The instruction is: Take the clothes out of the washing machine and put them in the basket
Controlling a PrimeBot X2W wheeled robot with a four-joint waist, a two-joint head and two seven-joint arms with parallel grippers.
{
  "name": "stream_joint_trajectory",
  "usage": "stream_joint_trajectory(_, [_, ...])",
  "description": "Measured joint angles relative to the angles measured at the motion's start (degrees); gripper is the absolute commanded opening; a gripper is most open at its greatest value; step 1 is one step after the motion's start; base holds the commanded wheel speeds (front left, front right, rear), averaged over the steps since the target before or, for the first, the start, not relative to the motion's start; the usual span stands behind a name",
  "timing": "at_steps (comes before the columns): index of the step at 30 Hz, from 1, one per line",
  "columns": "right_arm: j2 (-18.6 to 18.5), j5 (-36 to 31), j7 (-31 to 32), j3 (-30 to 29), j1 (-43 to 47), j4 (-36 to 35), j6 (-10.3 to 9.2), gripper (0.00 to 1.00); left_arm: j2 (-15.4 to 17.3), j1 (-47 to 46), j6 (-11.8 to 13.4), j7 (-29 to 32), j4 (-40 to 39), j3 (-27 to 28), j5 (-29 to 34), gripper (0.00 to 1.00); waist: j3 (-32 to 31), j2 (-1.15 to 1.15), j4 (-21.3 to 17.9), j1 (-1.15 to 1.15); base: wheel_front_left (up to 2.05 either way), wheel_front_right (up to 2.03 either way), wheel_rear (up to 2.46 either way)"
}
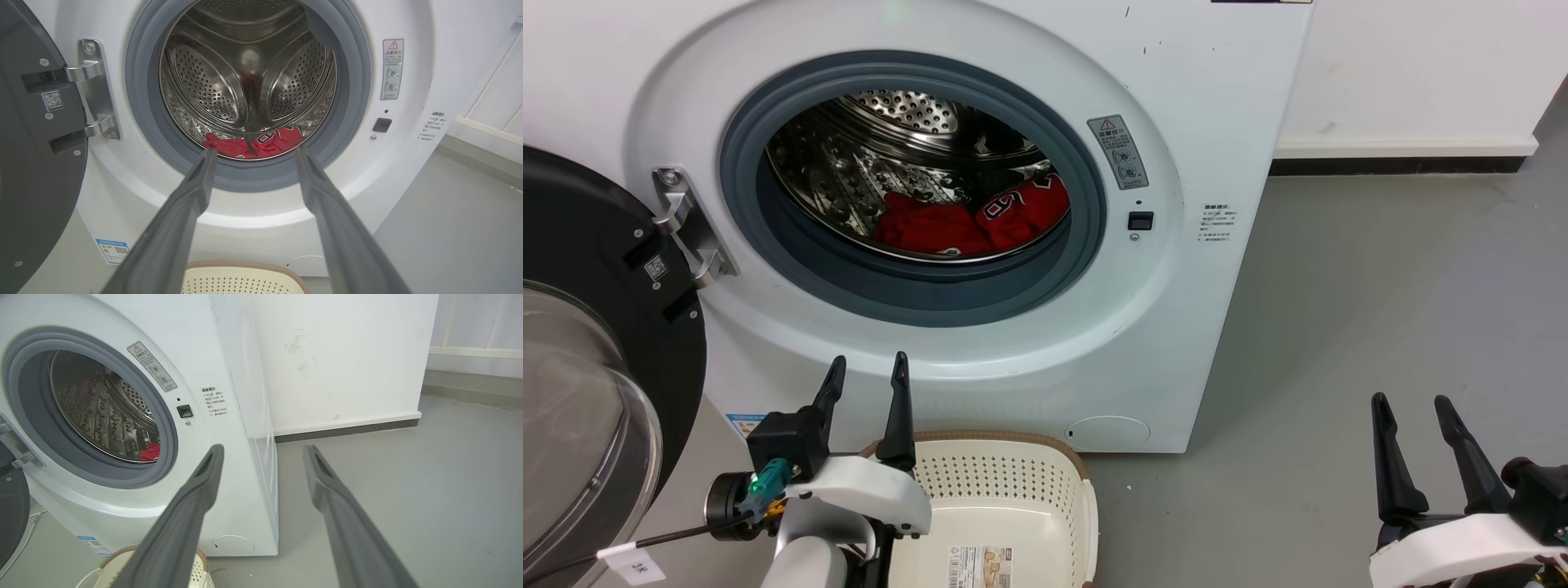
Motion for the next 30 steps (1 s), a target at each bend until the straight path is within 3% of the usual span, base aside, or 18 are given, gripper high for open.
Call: stream_joint_trajectory(30, [-0.01, -11.31, 0.79, -1.05, 1.83, -4.05, 0.01, 1.00, 0.07, -0.57, 1.65, -3.23, 2.71, -0.51, 11.05, 1.00, 0.14, 0.00, 0.11, 0.00, 0.00, 0.00, 0.00])
